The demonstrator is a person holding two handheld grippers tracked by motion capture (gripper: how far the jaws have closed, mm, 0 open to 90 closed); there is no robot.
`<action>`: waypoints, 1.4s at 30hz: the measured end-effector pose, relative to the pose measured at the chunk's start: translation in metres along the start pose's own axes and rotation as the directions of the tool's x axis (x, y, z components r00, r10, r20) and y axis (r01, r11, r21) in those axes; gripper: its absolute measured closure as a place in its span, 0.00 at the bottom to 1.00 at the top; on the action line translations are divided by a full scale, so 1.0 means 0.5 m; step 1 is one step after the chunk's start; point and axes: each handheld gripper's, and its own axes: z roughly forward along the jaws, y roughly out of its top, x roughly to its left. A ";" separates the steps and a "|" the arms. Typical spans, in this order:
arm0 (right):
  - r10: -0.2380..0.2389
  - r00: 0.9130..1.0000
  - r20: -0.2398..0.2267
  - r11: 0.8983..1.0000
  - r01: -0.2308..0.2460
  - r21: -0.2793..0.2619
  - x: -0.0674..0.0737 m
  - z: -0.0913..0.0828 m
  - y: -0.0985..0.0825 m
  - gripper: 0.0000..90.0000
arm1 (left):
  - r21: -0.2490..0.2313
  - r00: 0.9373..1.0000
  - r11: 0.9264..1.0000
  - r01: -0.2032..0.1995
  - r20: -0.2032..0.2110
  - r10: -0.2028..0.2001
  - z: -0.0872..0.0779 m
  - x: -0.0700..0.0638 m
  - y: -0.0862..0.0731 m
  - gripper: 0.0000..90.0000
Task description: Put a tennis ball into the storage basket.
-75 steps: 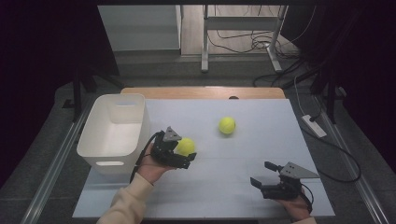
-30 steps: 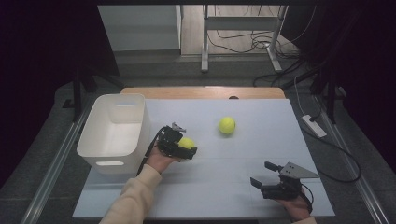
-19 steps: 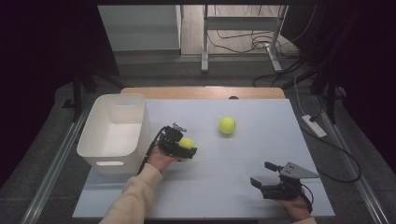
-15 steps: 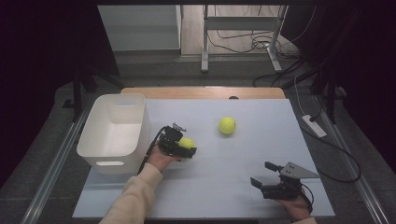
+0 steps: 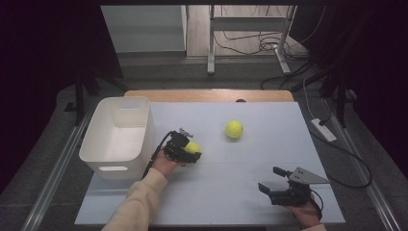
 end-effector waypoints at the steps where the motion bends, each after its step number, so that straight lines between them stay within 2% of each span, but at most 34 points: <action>1: 0.000 1.000 0.000 1.000 0.000 0.000 0.000 0.000 0.000 0.13 | -0.001 1.000 1.000 -0.004 0.000 0.004 -0.001 -0.001 0.000 0.30; 10: 0.001 1.000 0.001 1.000 -0.001 -0.001 0.000 0.000 0.000 0.13 | -0.043 1.000 0.999 -0.013 0.019 0.014 -0.021 -0.010 0.001 0.30; 21: 0.001 1.000 0.005 1.000 -0.001 -0.007 0.000 -0.001 0.001 0.13 | -0.122 0.998 0.992 -0.012 0.052 0.018 -0.059 -0.016 0.000 0.30; 25: 0.001 1.000 0.007 1.000 -0.001 -0.007 0.000 -0.001 0.001 0.13 | -0.165 0.998 0.986 -0.008 0.061 0.018 -0.078 -0.019 0.002 0.30; 30: 0.003 1.000 0.009 1.000 -0.003 -0.007 0.000 0.000 0.001 0.13 | -0.229 0.997 0.973 -0.014 0.070 0.031 -0.110 -0.021 0.008 0.30; 39: 0.000 1.000 0.008 1.000 0.000 -0.011 0.001 -0.001 0.001 0.13 | -0.269 0.996 0.963 -0.028 0.076 0.050 -0.135 -0.031 0.011 0.30; 42: 0.000 1.000 0.009 1.000 0.000 -0.010 0.001 -0.001 0.001 0.13 | -0.281 0.996 0.960 -0.019 0.075 0.042 -0.142 -0.031 0.013 0.30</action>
